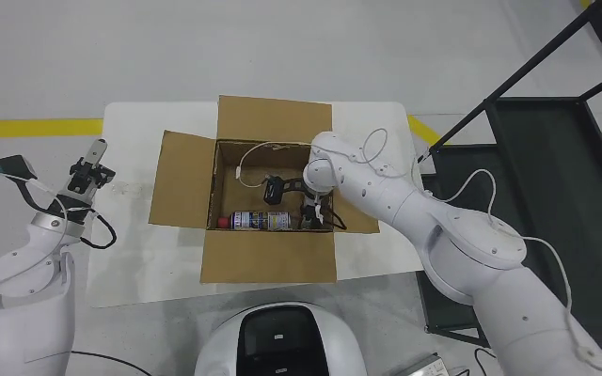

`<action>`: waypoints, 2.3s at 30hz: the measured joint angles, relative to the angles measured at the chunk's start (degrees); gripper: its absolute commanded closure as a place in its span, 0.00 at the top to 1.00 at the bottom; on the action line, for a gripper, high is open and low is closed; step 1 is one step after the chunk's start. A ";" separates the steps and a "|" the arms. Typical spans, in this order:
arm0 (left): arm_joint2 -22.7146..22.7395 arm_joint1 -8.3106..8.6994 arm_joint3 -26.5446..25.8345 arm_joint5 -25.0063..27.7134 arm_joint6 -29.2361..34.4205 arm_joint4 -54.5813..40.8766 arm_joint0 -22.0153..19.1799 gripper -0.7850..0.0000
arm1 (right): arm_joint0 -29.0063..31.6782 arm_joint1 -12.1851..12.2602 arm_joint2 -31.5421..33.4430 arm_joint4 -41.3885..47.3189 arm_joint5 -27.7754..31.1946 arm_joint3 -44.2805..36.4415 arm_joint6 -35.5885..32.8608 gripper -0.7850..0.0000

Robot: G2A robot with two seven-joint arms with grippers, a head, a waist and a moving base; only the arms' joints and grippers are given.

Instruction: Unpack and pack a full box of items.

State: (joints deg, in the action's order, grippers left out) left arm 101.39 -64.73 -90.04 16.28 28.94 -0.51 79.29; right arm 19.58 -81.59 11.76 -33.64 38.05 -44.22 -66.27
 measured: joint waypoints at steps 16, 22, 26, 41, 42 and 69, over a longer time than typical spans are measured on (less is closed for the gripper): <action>0.00 0.00 0.00 0.00 0.00 0.00 0.00 1.00 | 0.06 -5.18 -1.48 -0.23 2.12 9.26 2.16 0.13; 0.00 0.00 0.00 0.00 0.00 0.00 0.00 1.00 | -0.58 -6.33 -1.22 -0.04 2.63 12.04 2.74 0.11; 0.00 0.00 0.00 0.00 0.00 0.00 0.00 1.00 | -1.57 -6.71 -0.70 -0.59 2.29 12.63 3.20 0.05; 0.00 0.00 0.00 0.00 0.00 0.00 0.00 1.00 | -3.12 -6.94 1.50 -1.44 2.63 11.63 4.44 1.00; 0.00 0.00 0.00 0.00 0.00 0.00 0.00 1.00 | -3.06 -6.89 1.60 -1.18 2.85 11.43 3.79 1.00; 0.00 0.00 0.00 0.00 0.00 0.00 0.00 1.00 | -0.76 -5.43 -0.77 2.48 -4.98 6.92 -4.94 1.00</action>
State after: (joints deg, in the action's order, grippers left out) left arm 101.39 -64.73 -90.04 16.28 28.94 -0.51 79.29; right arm 18.82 -87.03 10.98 -31.16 33.07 -37.29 -71.21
